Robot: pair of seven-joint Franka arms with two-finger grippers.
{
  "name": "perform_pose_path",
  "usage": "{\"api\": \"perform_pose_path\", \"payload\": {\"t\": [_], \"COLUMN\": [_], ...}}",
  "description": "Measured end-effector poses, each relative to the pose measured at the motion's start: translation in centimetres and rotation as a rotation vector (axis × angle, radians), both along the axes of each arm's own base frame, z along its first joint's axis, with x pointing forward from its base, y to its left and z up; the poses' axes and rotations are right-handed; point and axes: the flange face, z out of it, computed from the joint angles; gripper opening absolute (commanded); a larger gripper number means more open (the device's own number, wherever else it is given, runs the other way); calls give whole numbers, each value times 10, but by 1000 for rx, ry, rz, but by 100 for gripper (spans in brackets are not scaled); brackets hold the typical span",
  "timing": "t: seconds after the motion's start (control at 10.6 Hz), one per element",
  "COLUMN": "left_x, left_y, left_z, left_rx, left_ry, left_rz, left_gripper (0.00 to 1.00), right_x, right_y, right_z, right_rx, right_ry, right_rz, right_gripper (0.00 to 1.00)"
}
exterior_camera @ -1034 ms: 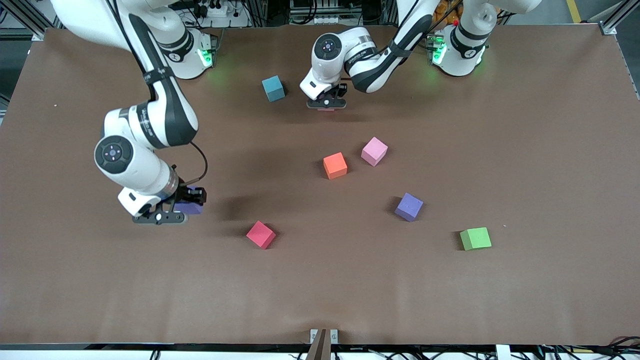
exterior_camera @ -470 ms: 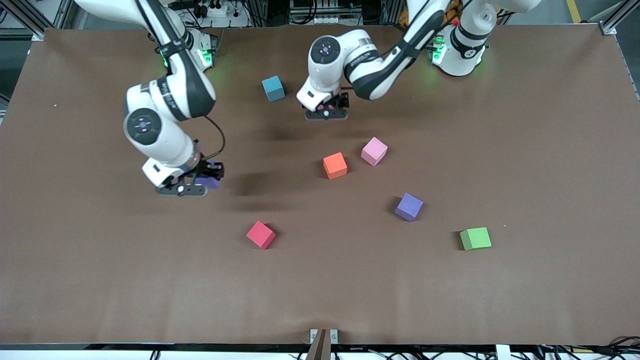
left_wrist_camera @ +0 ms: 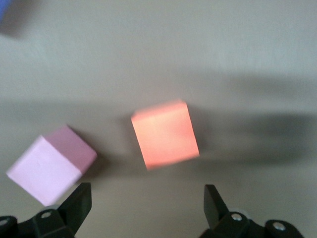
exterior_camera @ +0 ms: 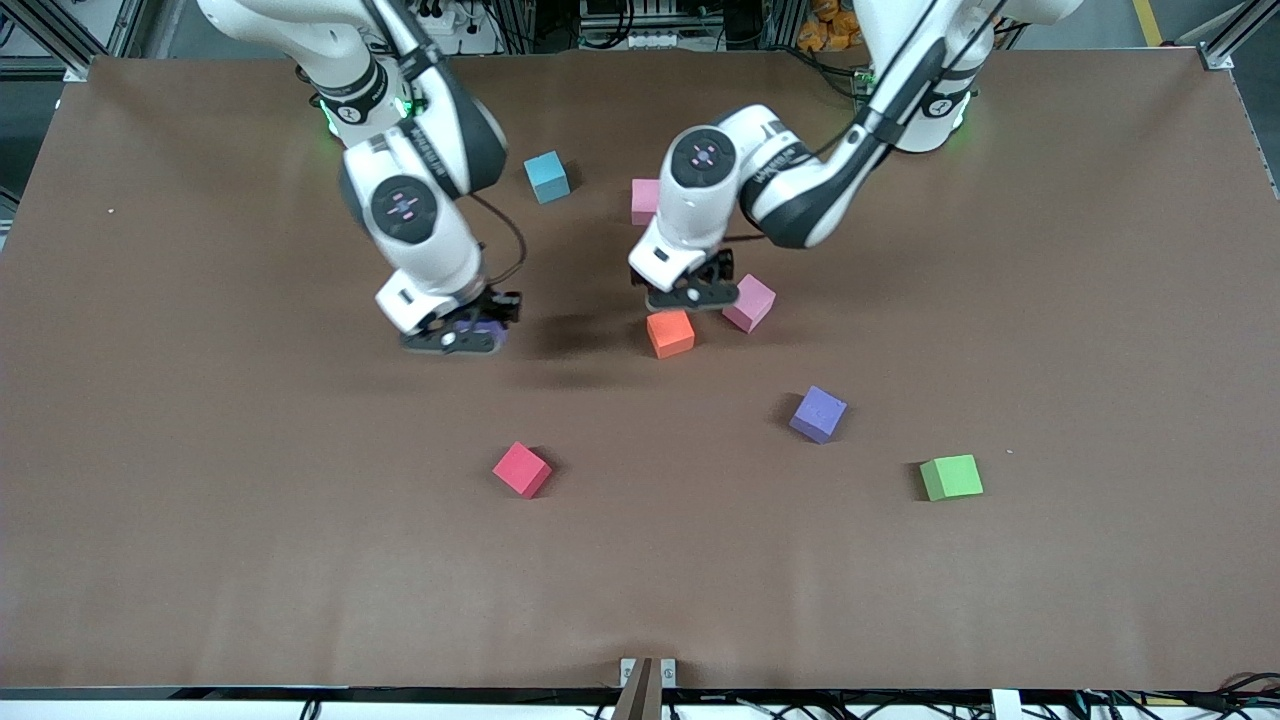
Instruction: Arrange blocks into number 1
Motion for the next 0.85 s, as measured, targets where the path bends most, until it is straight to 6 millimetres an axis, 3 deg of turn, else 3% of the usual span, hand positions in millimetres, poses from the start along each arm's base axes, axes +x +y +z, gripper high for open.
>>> {"api": "perform_pose_path", "payload": {"t": [0.19,0.38,0.56,0.85], "left_x": [22,30,33,29], "left_y": [3,-3,-11,-22], "left_z": [-2,-20,-44,-71], "left_rx": [-9,-9,-2,7], "left_ry": [-8,10,37,67], "left_rz": [27,32,31,19], "left_gripper": [100,100,100,100], "right_x": [-35,-72,-105,-154], "right_y": [28,57,89,131], "right_z": [-24,-37,-42,-69], "right_rx": [27,36,49,63], "right_ry": [-45,-55,-57,-51], "right_rz": [-19,-40,-52,-87], "right_gripper": [61,61,61,61]}}
